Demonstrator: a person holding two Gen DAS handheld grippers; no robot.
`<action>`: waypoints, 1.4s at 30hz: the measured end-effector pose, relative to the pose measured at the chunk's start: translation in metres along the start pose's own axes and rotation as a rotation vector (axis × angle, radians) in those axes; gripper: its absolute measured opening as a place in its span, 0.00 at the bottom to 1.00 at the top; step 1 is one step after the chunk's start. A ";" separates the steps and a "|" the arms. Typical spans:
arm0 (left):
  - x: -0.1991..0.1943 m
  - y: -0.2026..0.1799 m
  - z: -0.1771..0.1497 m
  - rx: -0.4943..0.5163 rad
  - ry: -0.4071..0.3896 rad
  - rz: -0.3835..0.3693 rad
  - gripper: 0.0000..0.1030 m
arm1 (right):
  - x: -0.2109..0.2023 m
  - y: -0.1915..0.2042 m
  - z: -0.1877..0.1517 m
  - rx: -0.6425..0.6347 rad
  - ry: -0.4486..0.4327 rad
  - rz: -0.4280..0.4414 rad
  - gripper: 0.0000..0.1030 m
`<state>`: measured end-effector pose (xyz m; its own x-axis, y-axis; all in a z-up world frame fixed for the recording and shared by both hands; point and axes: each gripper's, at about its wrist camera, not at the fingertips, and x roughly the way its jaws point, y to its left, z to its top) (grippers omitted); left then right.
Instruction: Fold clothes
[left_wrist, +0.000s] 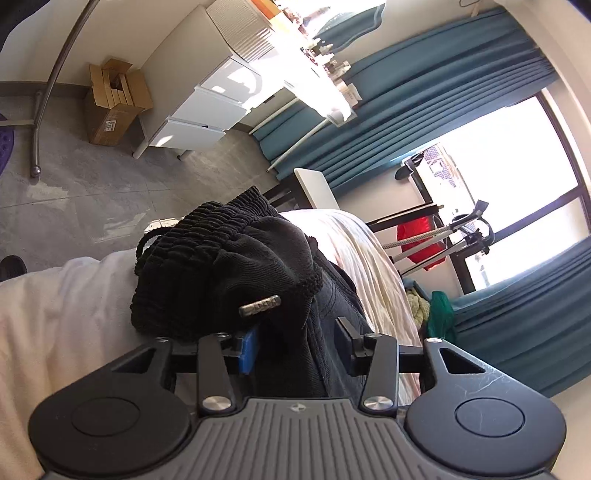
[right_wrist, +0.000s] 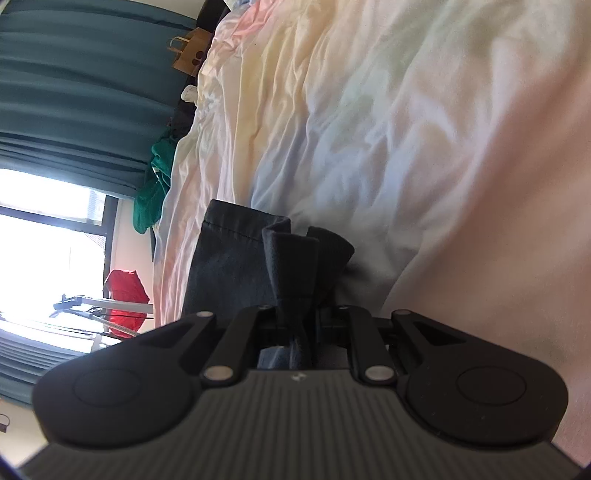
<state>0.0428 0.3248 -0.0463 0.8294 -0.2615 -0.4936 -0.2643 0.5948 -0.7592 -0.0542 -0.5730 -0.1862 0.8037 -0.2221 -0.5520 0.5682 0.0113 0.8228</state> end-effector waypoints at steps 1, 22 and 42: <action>-0.006 -0.004 -0.002 0.036 0.011 0.012 0.55 | 0.000 -0.001 0.000 0.013 0.001 0.003 0.14; 0.030 -0.220 -0.195 1.015 0.110 -0.136 0.79 | -0.004 -0.002 0.002 0.046 0.029 -0.010 0.17; 0.182 -0.262 -0.417 1.477 0.370 -0.239 0.68 | -0.010 -0.014 -0.001 0.149 0.029 0.029 0.17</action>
